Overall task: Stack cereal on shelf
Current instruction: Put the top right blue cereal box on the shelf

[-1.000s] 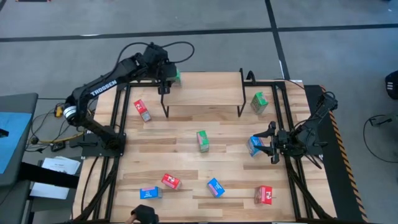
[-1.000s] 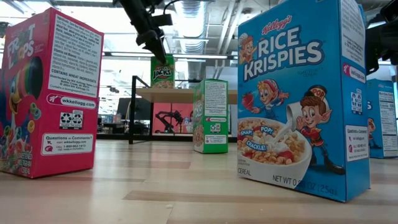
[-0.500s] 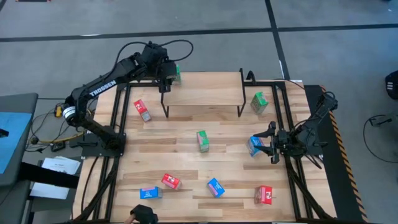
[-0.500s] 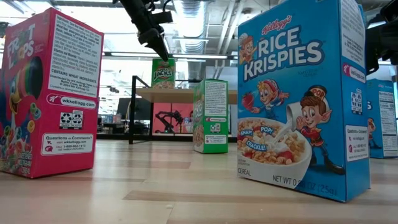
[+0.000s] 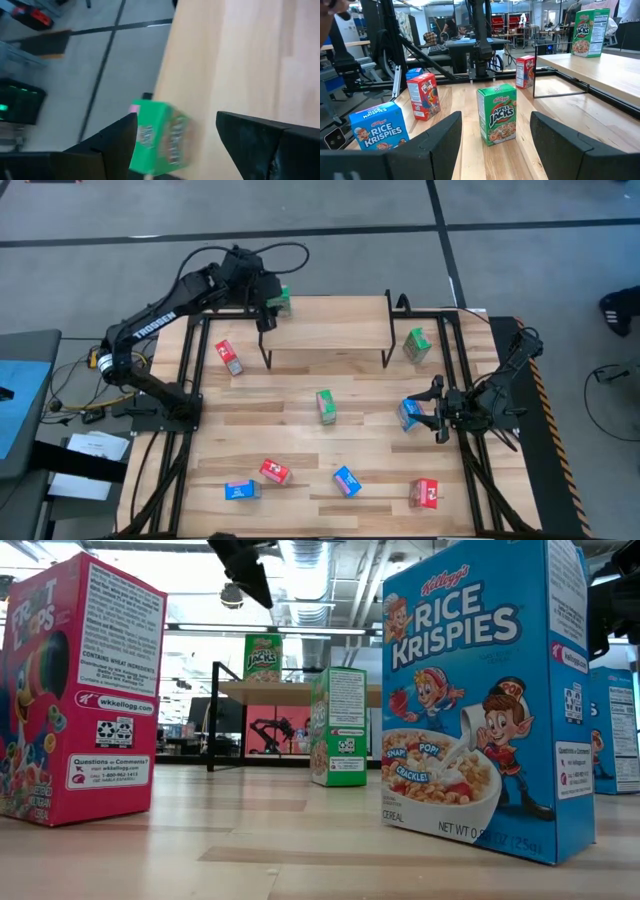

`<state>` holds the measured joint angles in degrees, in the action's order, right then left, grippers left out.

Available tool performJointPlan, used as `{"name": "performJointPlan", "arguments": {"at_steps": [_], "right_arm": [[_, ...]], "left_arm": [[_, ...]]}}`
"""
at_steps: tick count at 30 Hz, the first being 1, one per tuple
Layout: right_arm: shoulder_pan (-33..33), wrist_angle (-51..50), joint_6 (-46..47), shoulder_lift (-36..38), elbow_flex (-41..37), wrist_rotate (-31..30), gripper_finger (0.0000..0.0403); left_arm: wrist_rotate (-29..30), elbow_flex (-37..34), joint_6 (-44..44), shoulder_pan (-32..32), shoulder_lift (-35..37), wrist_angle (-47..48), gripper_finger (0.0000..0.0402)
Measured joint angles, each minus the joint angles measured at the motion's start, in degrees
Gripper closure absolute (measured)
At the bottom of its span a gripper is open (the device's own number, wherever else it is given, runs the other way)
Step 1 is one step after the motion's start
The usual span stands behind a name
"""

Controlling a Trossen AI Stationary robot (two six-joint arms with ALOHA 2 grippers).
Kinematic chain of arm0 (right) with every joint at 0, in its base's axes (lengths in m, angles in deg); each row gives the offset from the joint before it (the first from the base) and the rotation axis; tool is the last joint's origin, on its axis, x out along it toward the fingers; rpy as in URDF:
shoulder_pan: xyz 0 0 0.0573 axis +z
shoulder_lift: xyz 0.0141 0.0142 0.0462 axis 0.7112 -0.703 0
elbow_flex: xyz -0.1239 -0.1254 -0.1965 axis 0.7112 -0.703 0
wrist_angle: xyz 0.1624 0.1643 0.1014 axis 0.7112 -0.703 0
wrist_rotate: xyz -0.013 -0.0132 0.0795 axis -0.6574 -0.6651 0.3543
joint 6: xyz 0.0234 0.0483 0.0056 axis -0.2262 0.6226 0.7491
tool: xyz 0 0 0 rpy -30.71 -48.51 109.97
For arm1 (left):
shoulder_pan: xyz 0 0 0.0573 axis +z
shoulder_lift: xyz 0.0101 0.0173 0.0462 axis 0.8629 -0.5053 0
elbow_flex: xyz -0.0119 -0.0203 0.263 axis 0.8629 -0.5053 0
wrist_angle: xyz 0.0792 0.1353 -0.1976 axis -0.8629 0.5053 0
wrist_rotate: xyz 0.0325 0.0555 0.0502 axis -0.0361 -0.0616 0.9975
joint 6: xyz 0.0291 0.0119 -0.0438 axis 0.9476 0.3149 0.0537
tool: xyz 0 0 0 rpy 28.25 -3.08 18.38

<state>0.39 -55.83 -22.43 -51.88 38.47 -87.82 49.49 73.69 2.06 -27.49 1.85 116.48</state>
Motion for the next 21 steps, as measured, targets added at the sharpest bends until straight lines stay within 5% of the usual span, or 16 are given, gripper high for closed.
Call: {"name": "performJointPlan", "arguments": {"at_steps": [10, 21], "right_arm": [[0.0, 0.0, 0.0, 0.0, 0.0, 0.0, 0.0142], [0.0, 0.0, 0.0, 0.0, 0.0, 0.0, 0.0142]], "left_arm": [[-7.2, 0.0, -7.3, -8.8, 0.0, 4.1, 0.014], [-7.8, 0.0, -13.6, -19.0, 0.0, 5.1, 0.014]]}}
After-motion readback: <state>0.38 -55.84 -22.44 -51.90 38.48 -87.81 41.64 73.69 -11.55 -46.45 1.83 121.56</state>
